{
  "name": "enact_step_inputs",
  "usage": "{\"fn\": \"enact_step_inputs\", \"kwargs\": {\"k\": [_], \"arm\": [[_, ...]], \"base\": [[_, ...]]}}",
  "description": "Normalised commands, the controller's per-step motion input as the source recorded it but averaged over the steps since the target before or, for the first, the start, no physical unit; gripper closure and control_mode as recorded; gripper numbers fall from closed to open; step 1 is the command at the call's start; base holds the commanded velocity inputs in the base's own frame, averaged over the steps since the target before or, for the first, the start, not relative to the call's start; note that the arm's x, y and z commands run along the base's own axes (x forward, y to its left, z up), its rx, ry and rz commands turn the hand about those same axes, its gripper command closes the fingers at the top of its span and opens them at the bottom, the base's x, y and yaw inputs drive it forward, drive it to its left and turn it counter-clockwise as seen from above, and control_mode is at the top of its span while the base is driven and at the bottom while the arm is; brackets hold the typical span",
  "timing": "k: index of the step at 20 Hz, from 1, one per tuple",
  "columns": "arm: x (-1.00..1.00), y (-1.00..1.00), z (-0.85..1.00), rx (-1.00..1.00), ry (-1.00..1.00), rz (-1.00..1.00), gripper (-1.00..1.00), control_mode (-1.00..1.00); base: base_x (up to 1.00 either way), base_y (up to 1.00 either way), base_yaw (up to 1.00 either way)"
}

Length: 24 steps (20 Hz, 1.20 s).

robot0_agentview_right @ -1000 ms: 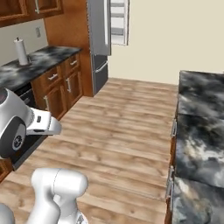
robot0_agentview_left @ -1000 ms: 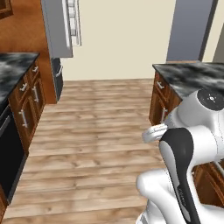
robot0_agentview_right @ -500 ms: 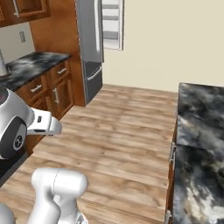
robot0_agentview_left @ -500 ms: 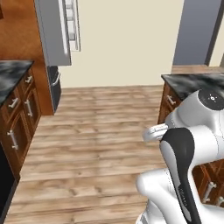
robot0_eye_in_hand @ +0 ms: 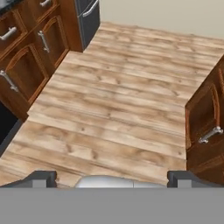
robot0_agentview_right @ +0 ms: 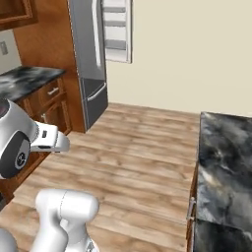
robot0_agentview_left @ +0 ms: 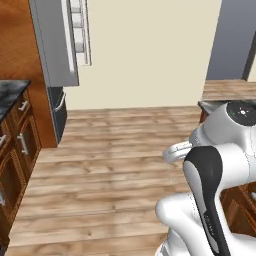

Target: Pick the two mangos from the fridge and place them on the plate next to the blender to make a fruit smoothie.

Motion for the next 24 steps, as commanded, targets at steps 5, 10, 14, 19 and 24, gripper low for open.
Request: {"fn": "enact_step_inputs", "kwargs": {"k": [5,10,14,19,24], "arm": [[0.00,0.00,0.00,0.00,0.00,0.00,-1.00,1.00],[0.00,0.00,0.00,0.00,0.00,0.00,-1.00,1.00],[0.00,0.00,0.00,0.00,0.00,0.00,-1.00,1.00],[0.00,0.00,0.00,0.00,0.00,0.00,-1.00,1.00],[0.00,0.00,0.00,0.00,0.00,0.00,-1.00,1.00]], "base": [[1.00,-0.09,0.00],[1.00,-0.13,0.00],[1.00,-0.11,0.00],[1.00,-0.12,0.00],[1.00,-0.19,0.00]]}}
